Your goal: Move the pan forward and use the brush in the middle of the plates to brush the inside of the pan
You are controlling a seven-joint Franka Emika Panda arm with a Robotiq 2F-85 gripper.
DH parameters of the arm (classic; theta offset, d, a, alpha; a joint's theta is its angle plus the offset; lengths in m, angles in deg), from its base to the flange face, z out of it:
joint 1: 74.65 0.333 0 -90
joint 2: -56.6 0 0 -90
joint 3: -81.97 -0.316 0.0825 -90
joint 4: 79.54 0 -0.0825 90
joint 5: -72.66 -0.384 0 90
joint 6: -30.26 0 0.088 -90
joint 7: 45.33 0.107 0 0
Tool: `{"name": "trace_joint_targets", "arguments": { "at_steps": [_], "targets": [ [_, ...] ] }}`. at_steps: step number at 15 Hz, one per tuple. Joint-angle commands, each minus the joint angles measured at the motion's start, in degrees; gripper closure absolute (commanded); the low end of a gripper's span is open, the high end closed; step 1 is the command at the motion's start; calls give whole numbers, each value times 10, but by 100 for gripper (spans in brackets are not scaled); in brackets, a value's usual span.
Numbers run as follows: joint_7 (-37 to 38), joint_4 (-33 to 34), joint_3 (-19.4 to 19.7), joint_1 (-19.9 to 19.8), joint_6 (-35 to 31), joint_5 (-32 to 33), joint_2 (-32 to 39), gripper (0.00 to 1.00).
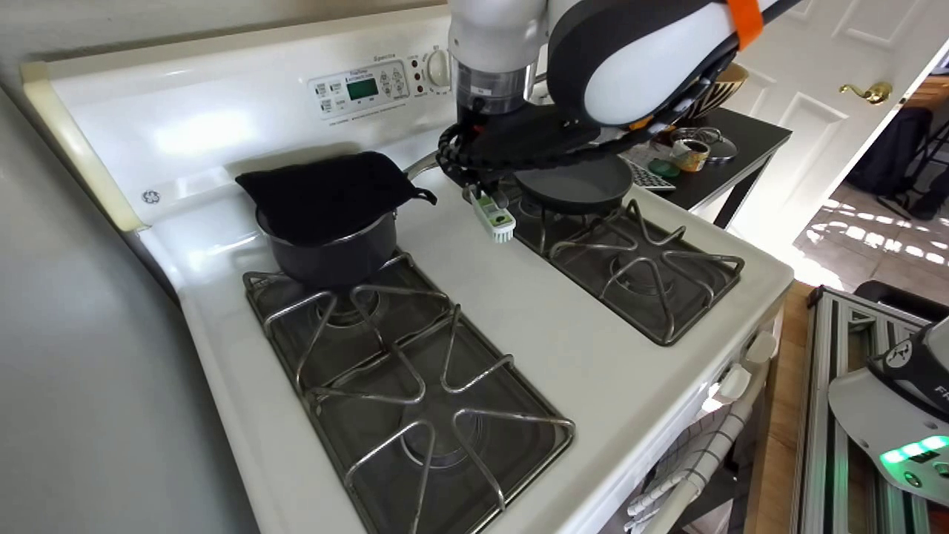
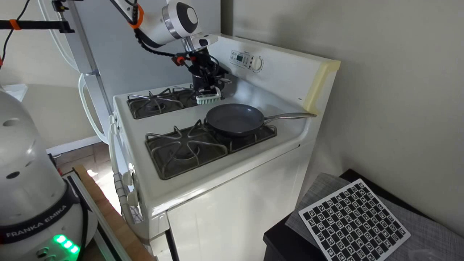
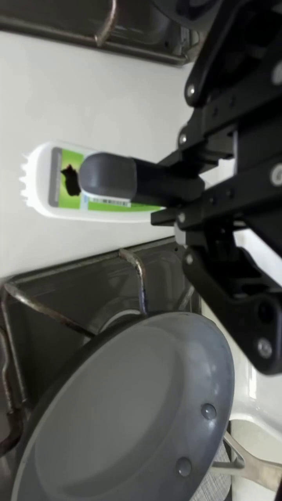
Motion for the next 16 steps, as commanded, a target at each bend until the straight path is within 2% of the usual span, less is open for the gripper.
{"name": "trace_joint_targets", "arguments": {
  "at_steps": [1, 7, 12, 13, 14, 15, 16],
  "targets": [
    [-26, 2, 7, 8, -32, -10, 29, 96],
    [-71, -4, 9, 18, -52, -36, 52, 96],
    [-76, -10, 18, 30, -60, -27, 60, 96],
    [-81, -11, 17, 31, -57, -31, 57, 59],
    [-82, -13, 17, 33, -57, -32, 52, 58],
    [-91, -17, 14, 33, -51, -39, 45, 53],
    [-103, -24, 9, 33, -50, -48, 34, 43]
  ]
}}
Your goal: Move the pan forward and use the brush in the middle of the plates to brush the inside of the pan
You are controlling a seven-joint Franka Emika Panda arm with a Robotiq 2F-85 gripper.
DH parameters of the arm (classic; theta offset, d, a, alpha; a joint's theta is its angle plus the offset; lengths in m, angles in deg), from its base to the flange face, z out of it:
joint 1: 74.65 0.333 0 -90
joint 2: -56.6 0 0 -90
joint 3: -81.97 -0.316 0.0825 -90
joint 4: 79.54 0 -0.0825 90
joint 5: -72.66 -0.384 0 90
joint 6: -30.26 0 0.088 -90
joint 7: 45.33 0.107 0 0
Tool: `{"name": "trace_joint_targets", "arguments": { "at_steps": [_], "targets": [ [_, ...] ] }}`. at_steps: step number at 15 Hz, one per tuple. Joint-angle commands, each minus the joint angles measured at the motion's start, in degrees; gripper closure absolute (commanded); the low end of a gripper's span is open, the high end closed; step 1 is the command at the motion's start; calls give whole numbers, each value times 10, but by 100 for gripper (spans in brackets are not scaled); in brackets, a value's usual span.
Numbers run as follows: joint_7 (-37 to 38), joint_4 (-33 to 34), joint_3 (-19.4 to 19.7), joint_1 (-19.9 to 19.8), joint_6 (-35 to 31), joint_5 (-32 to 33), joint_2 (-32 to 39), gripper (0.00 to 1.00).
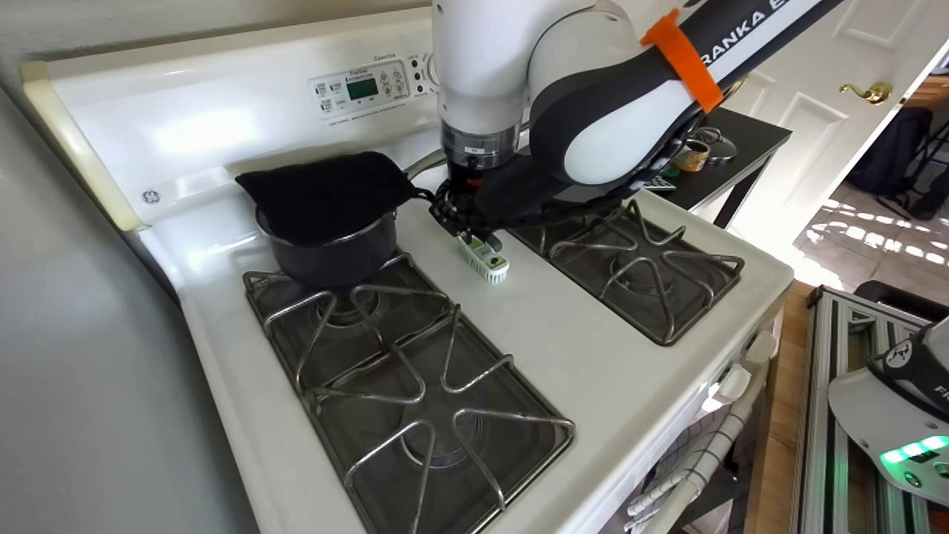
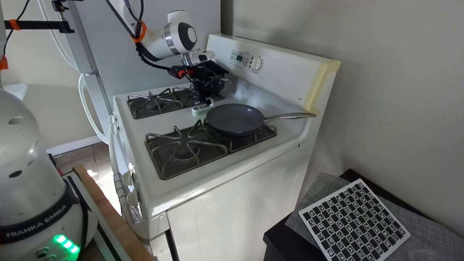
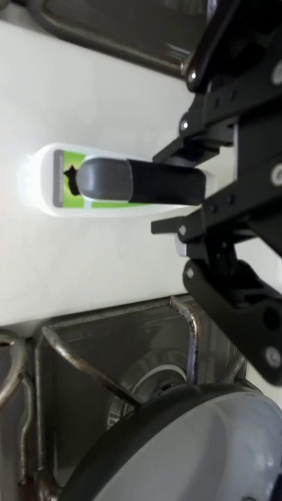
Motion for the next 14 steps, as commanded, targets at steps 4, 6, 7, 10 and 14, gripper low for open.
{"name": "trace_joint_targets", "arguments": {
  "at_steps": [4, 6, 7, 10, 14],
  "targets": [
    [-34, -37, 0, 20, 10, -22, -65, 11],
    [-38, -43, -4, 21, 28, -27, -91, 0],
    [-39, -44, -7, 20, 36, -29, -103, 0],
    [-39, -44, -13, 14, 75, -28, -143, 0],
    [-49, -34, -25, 5, 136, -47, -185, 0]
  ]
}}
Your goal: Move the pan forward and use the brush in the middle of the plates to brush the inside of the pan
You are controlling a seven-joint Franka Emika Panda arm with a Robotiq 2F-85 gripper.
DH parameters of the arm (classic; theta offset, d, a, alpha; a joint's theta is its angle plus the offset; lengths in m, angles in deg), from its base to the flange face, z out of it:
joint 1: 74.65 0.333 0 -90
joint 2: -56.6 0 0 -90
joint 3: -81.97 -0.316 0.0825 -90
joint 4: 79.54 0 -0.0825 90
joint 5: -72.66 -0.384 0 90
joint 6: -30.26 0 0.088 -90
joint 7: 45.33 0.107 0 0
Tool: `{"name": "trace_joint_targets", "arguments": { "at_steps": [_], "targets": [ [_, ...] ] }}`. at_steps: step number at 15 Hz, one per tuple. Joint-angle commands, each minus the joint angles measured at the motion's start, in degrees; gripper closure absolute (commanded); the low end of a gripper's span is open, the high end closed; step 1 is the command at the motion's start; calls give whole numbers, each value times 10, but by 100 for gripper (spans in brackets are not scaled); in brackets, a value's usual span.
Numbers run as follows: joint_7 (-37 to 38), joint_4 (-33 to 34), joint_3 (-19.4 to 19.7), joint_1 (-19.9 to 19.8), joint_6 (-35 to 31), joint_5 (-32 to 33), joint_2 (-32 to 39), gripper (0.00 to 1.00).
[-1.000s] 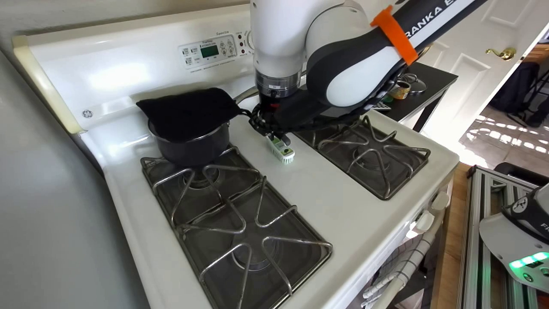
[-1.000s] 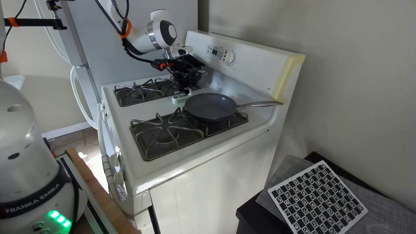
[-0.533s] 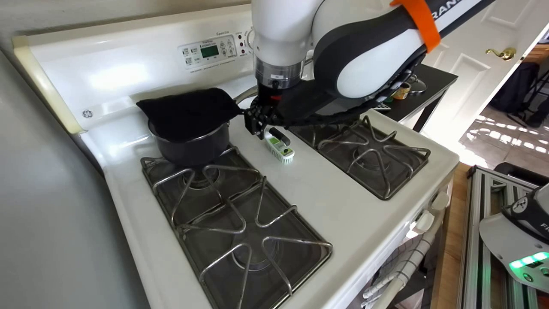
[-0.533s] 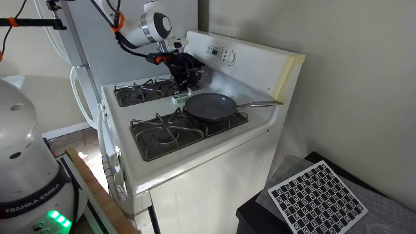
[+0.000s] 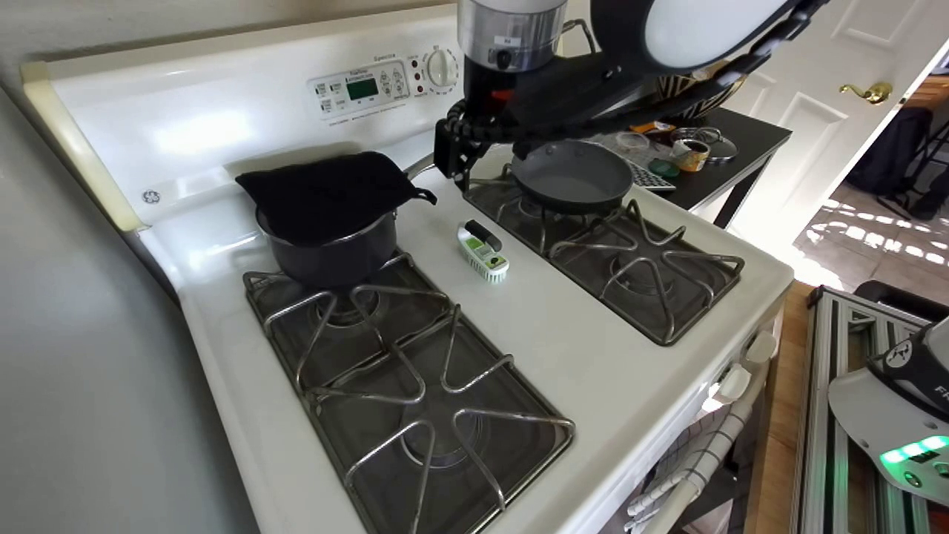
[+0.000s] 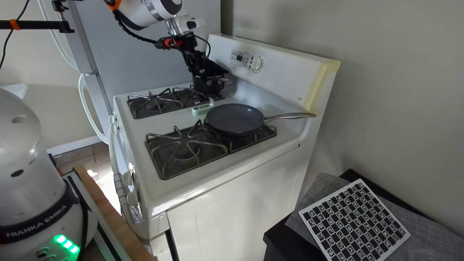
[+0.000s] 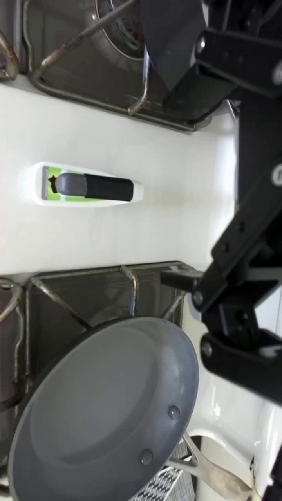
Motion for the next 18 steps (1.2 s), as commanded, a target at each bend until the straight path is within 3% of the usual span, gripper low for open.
{"name": "trace_joint_targets", "arguments": {
  "at_steps": [1, 7, 18],
  "targets": [
    [-13, -10, -15, -13, 42, -21, -47, 0],
    [-14, -4, -31, -24, 71, -31, -89, 0],
    [-5, 1, -37, -31, 60, -19, -81, 0]
  ]
}}
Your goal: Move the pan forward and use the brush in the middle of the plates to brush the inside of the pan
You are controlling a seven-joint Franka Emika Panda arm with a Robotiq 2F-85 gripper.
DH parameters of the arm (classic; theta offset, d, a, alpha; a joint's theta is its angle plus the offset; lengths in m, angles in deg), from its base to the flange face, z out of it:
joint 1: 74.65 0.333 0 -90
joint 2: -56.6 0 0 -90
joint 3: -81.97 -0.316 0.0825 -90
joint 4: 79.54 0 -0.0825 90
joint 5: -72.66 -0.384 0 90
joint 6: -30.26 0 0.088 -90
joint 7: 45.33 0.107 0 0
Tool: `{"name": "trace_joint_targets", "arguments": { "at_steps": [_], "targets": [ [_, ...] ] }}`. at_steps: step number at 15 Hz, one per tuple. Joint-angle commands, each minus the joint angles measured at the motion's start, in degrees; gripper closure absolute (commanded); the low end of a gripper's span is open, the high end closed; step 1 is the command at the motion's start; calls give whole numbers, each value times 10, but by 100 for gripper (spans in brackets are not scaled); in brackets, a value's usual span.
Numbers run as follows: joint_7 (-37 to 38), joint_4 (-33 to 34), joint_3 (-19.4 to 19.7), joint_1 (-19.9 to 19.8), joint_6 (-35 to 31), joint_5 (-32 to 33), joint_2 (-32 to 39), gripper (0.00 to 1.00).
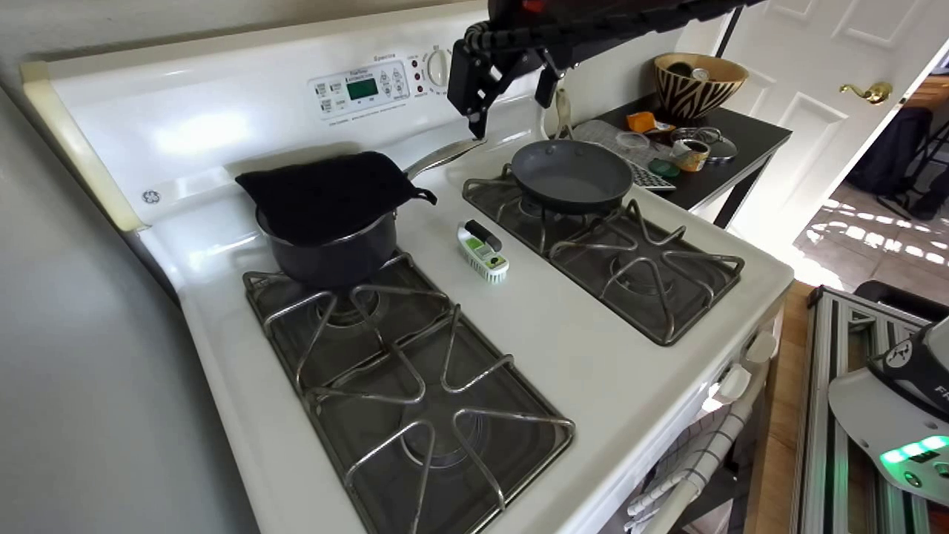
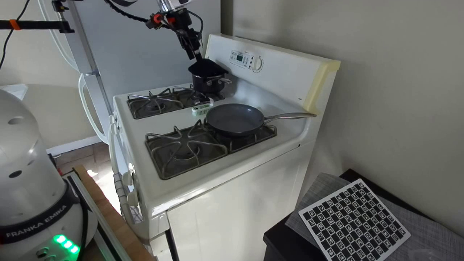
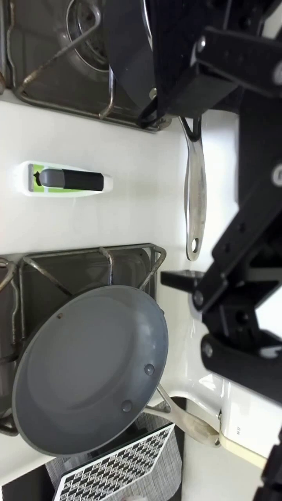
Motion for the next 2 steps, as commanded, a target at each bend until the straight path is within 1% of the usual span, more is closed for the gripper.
{"name": "trace_joint_targets", "arguments": {
  "at_steps": [1, 2],
  "targets": [
    [-2, 1, -14, -15, 1, -2, 0, 0],
    [-2, 1, -14, -15, 1, -2, 0, 0]
  ]
}}
